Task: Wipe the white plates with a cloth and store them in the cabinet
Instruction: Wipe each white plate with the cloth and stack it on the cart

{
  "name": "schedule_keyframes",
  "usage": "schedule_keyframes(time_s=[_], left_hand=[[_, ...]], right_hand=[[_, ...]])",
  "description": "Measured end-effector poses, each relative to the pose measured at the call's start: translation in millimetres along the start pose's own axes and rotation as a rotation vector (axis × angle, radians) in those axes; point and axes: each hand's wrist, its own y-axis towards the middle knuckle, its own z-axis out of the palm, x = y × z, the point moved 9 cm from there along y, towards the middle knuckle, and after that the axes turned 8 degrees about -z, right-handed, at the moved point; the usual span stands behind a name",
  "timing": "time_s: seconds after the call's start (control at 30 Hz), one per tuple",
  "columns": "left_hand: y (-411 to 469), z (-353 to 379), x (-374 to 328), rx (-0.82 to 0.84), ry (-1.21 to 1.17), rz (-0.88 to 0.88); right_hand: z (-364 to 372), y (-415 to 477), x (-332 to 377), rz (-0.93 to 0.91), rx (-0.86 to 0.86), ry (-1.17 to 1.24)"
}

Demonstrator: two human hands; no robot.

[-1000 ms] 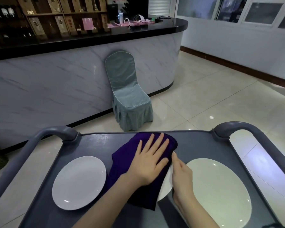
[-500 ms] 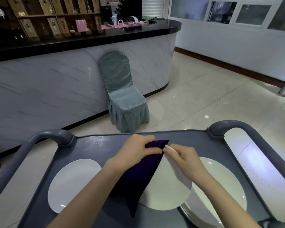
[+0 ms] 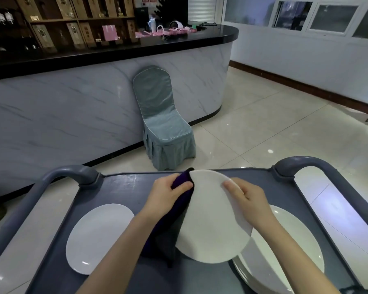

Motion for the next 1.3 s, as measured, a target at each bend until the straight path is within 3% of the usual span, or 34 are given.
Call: schedule_keyframes(time_s=[0.13, 0.2, 0.3, 0.4, 0.5, 0.63, 0.7, 0.8, 0.9, 0.97, 1.0, 1.17, 1.3], left_hand=[[-2, 17, -15, 0.148, 0.183, 0.115], [-4, 6, -4, 0.058, 0.051, 0.049], [-16, -9, 30, -0.175, -0.286, -0.145], [-25, 0, 50, -0.207, -0.422, -0.302], [-17, -8, 39, -0.171, -0.255, -0.235], [-6, 12, 2, 0.109, 0.095, -0.009], [-6, 16, -5, 0.145, 0.171, 0.035], [-9, -9, 11, -0.076, -0.086, -0.077], [-28, -6, 47, -0.36, -0.498, -0.345], [-42, 11, 60, -0.482, -0.607, -0.482], [-46, 16, 63, -0.503, -0.629, -0.515], [-36, -12, 58, -0.509, -0.544, -0.428], [-19, -23, 22, -0.338, -0.307, -0.188]], right_hand=[[28, 6, 11, -0.114, 0.205, -0.163], [15, 9, 7, -0.106, 0.112, -0.138], [-11, 5, -7, 0.01, -0.168, 0.048], [-9, -5, -15, 0.091, -0.251, 0.12], [-3, -6, -16, 0.085, -0.155, 0.113], [30, 2, 4, -0.063, 0.197, -0.075], [37, 4, 5, -0.076, 0.237, -0.108], [10, 10, 1, -0.016, 0.007, -0.015], [-9, -3, -15, 0.15, -0.438, 0.201], [1, -23, -26, 0.285, -0.652, 0.321], [7, -30, -30, 0.318, -0.675, 0.326], [0, -11, -29, 0.228, -0.358, 0.247], [-9, 26, -4, 0.105, -0.02, 0.039]])
